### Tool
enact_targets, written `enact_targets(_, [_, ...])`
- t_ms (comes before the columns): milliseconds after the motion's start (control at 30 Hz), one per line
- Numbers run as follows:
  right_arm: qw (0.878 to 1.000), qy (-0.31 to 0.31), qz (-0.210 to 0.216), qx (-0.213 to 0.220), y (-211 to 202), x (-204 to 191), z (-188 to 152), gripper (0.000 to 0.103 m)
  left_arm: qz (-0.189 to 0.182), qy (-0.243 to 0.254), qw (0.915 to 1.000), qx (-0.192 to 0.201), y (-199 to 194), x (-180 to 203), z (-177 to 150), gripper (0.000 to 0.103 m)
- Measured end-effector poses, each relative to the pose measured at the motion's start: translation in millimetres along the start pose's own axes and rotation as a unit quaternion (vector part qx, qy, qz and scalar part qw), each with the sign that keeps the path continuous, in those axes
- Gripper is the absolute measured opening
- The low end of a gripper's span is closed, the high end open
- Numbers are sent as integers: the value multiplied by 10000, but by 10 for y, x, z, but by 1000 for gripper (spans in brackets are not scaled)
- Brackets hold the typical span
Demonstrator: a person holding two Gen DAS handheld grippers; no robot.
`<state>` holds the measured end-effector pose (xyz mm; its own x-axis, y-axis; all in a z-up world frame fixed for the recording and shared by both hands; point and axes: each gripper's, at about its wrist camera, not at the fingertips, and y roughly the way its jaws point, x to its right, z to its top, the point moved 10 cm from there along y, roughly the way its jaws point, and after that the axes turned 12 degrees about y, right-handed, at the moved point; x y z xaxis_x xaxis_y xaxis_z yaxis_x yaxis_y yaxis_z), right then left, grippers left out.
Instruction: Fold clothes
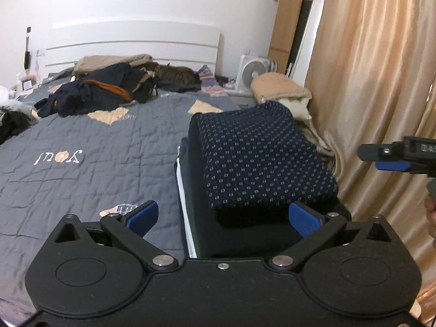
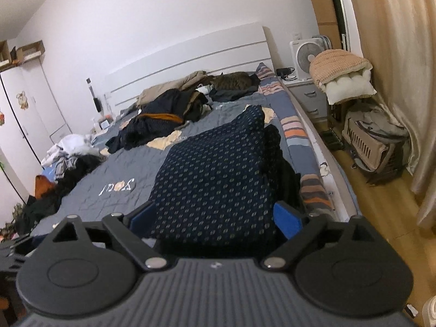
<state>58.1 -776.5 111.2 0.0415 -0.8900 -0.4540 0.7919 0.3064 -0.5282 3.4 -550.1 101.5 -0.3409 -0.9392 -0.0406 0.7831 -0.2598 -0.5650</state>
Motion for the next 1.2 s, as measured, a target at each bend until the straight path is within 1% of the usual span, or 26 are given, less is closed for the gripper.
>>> enact_targets(67, [9999,-70,-62,-86,-26,-40,-34,93,118,74,9998,-169,19,-9,7,103])
enact_targets(167, [9996,-138,-122,-197,-65,-98,-79,93,216,197,9991,-304,18,-20,20,103])
enact_targets(433, [9990,-247,-269,-265,-156,-170,-104,93,179,372,9980,-470,-68,23,88,103])
enact_targets(533, [9982,-400,-356,-257,-205,-210,-110,93,146,427,9978,-480,-126,52,129,103])
enact_targets(833, [9952,-769,-483,-363,-349,-341,-56,93,199,573,9968,-526,-232,107,247,103])
enact_targets(1033, [9934,-864,-510,-555,-416,-380,-100,93,168,608,9965,-540,-288,131,271,103])
enact_targets(1200, [9910,-1001,-556,-687,-434,-419,-138,93,227,763,9953,-545,-330,156,275,103])
